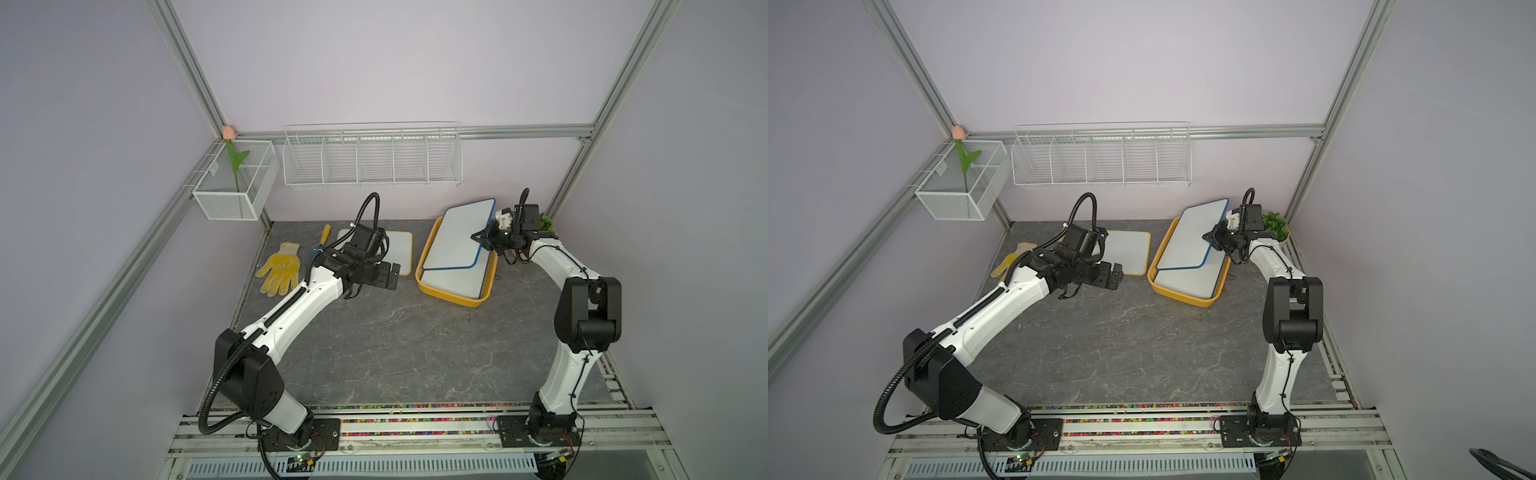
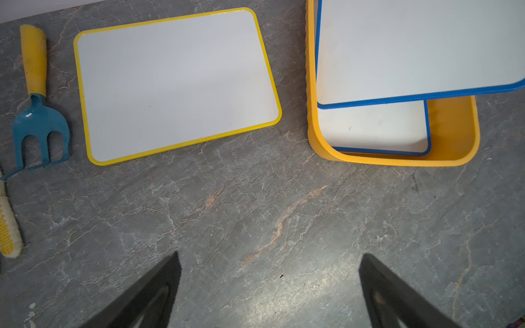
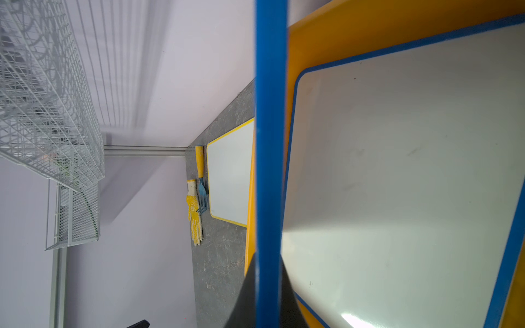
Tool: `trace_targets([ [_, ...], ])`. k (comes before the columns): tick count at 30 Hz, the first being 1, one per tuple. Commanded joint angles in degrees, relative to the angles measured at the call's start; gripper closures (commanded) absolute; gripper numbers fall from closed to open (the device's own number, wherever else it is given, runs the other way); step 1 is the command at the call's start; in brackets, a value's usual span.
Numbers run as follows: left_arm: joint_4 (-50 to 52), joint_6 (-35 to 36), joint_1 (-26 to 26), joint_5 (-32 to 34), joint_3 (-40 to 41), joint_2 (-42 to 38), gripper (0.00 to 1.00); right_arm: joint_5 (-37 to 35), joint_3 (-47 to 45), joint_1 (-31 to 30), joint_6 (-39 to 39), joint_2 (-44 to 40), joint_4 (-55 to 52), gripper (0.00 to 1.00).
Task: Put the whiteboard into the storage box
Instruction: Place the whiteboard in the storage box.
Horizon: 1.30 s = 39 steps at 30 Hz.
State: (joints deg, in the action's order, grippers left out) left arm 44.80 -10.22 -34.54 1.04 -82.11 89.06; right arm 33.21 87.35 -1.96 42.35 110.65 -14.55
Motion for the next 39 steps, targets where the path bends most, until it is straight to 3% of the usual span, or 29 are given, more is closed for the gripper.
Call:
trace_targets([
  [1, -0.49, 0.95, -0.11, -0.53, 1.15, -0.34, 0.01, 0.16, -3.61, -0.23, -0.24, -4.28, 0.09, 0.93],
  [9, -1.11, 0.64, -0.03, -0.69, 1.95, -0.30, 0.01, -1.86, -8.49, -1.73, -0.66, -7.99, 1.14, 0.93],
  [18, -0.90, -1.78, 0.00, 2.20, 1.95, 0.32, 0.01, -2.85, -8.89, -3.14, 0.40, -6.12, 0.92, 0.93],
  [20, -0.42, -2.26, 0.00, 3.53, 1.86, 0.63, 0.01, -3.65, -9.06, -3.32, 0.56, -5.89, 0.40, 0.82],
  [23, 0.03, -2.74, -0.01, 5.37, 1.86, 0.86, 0.01, -4.09, -9.78, -3.32, 0.55, -5.81, -0.14, 0.47],
  [29, -0.10, -4.16, 0.09, 6.76, 1.87, 1.36, 0.01, -5.39, -10.38, -3.32, -1.91, -5.92, -3.67, 0.24],
  [32, 0.20, -4.84, 0.18, 7.09, 1.44, 1.77, 0.01, -9.77, -10.63, -3.49, -4.98, -7.72, -7.31, 0.04],
  [33, 0.46, -5.13, 0.18, 7.34, 1.34, 1.87, 0.01, -11.48, -10.59, -3.58, -6.02, -8.42, -8.76, 0.02],
  [35, 0.72, -5.64, 0.18, 7.73, 1.13, 1.85, 0.01, -14.62, -9.74, -3.58, -8.17, -9.10, -12.14, 0.11],
  [39, 0.91, -7.02, 0.18, 7.84, 1.00, 1.49, 0.01, -19.78, -8.39, -3.67, -11.32, -10.12, -16.85, 0.11],
])
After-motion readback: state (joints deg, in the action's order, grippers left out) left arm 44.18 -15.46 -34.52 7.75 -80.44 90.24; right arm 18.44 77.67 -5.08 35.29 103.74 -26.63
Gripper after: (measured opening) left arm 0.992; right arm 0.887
